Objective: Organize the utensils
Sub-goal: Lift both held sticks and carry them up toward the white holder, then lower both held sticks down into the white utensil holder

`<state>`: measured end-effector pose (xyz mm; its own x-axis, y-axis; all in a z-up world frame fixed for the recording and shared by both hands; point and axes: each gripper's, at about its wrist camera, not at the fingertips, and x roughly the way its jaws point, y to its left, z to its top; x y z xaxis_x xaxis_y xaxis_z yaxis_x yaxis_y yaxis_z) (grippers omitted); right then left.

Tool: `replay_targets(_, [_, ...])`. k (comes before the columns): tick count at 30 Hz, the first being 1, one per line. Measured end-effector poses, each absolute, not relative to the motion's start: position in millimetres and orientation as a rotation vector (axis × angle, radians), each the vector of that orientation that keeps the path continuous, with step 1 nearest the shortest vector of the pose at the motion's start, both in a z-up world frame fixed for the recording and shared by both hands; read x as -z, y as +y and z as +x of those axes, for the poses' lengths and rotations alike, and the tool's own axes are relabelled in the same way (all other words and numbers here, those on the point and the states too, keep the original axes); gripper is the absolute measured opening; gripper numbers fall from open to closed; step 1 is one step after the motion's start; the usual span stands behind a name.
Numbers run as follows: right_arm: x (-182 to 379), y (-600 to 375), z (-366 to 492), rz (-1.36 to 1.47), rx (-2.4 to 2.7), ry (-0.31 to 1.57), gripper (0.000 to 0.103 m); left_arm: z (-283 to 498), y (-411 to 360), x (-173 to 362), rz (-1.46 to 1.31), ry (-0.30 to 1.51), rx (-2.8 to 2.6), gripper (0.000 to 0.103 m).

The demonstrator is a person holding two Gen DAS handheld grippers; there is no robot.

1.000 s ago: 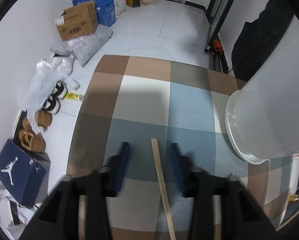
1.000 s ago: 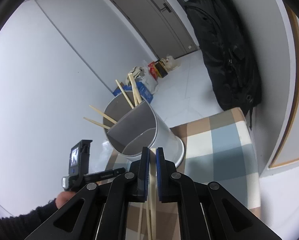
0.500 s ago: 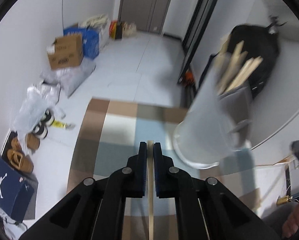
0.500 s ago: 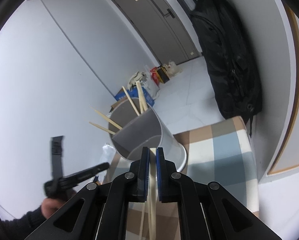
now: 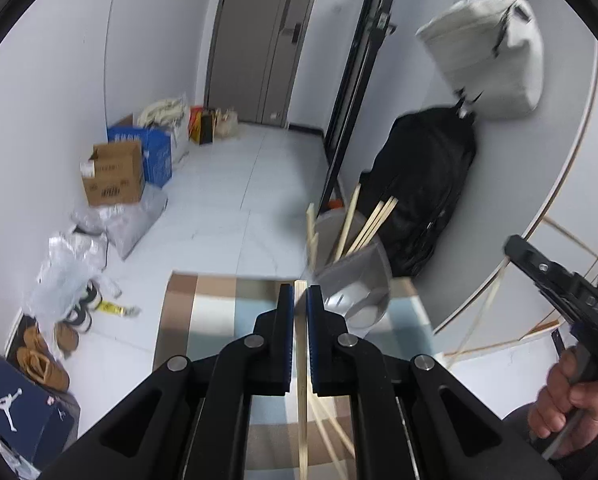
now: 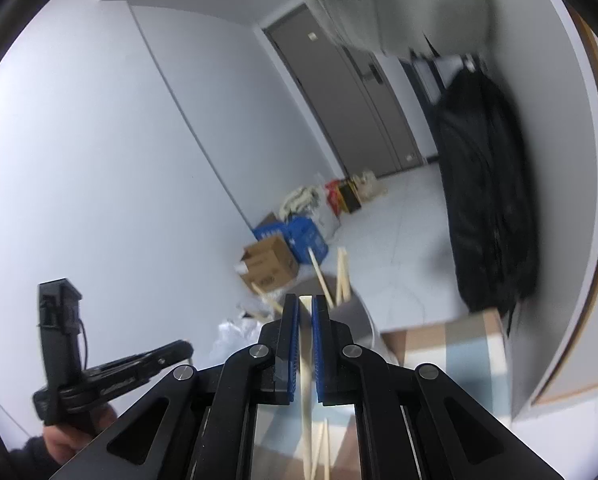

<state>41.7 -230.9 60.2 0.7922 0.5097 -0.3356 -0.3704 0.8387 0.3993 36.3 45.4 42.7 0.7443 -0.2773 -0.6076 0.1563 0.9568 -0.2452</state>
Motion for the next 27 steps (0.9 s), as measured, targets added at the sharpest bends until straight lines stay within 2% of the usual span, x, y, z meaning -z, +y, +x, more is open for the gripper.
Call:
replay_targets(6, [-101, -225, 58, 0.287, -0.493, 0.372, 0.006, 37, 43, -94, -0.205, 0.521, 0.248, 0.002])
replay_targets(12, [-136, -214, 81, 0.268, -0.504, 0.304, 0.006, 58, 35, -120, -0.225, 0.398, 0.232, 0.002])
replay_targets(20, [-154, -201, 115, 0.258, -0.502, 0.254, 0.006, 93, 26, -123, -0.231, 0.348, 0.191, 0.002])
replay_targets(27, [-145, -189, 139, 0.236, -0.491, 0.238, 0.006, 118, 29, -106, -0.241, 0.344, 0.152, 0.002])
